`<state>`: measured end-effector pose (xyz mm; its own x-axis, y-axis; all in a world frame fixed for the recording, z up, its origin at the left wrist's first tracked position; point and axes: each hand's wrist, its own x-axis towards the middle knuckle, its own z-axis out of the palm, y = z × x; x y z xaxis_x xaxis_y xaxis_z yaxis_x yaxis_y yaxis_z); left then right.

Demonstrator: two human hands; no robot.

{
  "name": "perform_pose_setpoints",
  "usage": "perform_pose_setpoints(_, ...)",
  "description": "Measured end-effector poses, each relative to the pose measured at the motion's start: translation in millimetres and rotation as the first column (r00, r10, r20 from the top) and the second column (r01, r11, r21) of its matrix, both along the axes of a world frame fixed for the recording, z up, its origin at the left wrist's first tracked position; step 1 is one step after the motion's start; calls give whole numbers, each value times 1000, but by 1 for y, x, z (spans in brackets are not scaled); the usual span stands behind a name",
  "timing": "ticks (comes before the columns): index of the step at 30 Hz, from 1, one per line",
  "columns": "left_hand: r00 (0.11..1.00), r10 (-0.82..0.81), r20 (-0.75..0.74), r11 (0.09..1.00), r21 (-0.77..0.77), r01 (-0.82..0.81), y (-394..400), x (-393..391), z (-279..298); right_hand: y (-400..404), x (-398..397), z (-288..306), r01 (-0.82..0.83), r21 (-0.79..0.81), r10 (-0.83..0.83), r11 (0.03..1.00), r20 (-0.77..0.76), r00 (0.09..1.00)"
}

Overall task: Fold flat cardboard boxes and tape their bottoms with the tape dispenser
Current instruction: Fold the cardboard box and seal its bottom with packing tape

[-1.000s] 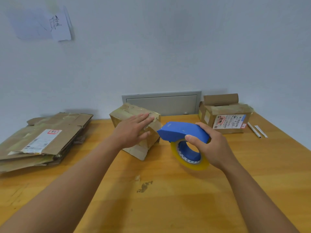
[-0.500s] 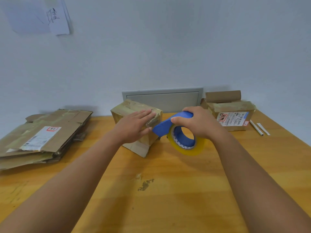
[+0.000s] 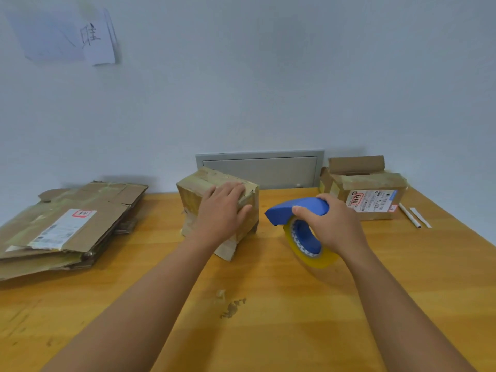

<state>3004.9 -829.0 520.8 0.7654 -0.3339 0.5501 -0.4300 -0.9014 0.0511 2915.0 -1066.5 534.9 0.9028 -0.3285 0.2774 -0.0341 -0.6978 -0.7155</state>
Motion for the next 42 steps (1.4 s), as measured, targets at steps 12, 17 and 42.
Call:
perform_pose_setpoints(12,983,-152,-100,988,-27,151,33,-36,19,16,-1,8,20,183,-63,983,232,971)
perform_pose_setpoints(17,949,-270,-165,962,-15,271,64,-58,23,39,-2,10,-34,283,-60,958,314,947)
perform_pose_setpoints(42,948,-177,-265,984,-78,162,83,-52,30,54,-1,11,-111,387,-79,915,442,894)
